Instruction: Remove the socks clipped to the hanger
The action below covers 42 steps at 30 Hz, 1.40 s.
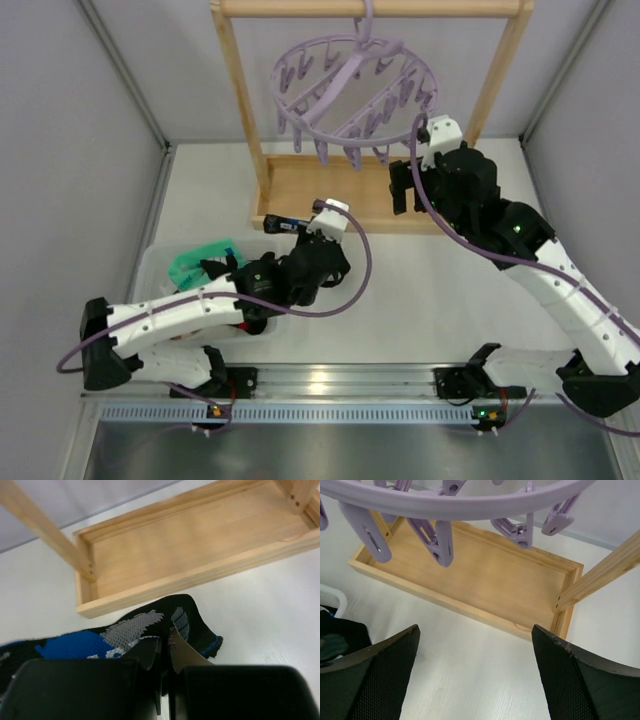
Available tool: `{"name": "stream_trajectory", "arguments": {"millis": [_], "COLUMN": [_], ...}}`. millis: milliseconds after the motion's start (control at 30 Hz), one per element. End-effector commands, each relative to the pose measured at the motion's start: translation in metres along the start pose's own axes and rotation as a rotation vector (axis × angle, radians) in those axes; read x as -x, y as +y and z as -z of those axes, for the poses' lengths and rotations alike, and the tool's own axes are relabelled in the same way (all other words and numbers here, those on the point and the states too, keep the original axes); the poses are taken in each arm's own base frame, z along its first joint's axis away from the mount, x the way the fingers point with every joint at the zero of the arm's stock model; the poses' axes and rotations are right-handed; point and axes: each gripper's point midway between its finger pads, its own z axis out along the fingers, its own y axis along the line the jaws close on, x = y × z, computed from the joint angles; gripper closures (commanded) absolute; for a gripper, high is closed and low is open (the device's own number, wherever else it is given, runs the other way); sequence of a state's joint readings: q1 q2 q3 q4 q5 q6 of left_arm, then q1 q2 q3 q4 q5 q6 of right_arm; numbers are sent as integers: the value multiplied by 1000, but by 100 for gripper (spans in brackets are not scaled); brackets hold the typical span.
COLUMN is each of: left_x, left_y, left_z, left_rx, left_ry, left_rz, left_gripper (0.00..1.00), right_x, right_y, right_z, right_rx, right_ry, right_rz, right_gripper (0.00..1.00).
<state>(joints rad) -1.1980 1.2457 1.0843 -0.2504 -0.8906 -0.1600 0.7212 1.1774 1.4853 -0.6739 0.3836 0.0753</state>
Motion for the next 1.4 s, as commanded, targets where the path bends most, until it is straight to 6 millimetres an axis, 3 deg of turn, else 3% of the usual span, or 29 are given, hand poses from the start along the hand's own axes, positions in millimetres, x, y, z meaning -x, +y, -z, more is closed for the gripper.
{"name": "stream_trajectory", "arguments": {"millis": [0,200,333,433,567,667,900,1133,1233,1367], "left_x": [27,57,61,56,47,22,-98,-119,-140,-194], "left_y": [60,148,199,225,217,205,161,158,156,152], "left_z": [21,39,59,77,92,91,60,51,51,63], "left_rx": [120,297,444,502,372,313,251,349,409,530], "left_ry": [1,7,42,70,57,99,443,538,564,605], "left_rz": [84,118,70,63,136,152,166,269,399,595], "left_gripper": [100,100,100,100,100,100,100,100,100,100], "right_x": [14,3,-1,0,0,1,-5,-4,-2,-2], "right_y": [-9,-14,-17,-17,-14,-11,-8,-6,-4,5], "right_z": [10,10,10,10,8,6,4,8,11,12], "right_rx": [4,-5,-13,-12,-1,15,31,53,70,119], "right_ry": [-78,-63,-61,-65,-68,-69,-62,-87,-106,-121], "right_rz": [-73,-81,-83,-85,-91,-95,-92,-98,-108,-129], "right_gripper": [11,10,10,10,10,9,9,9,9,9]}}
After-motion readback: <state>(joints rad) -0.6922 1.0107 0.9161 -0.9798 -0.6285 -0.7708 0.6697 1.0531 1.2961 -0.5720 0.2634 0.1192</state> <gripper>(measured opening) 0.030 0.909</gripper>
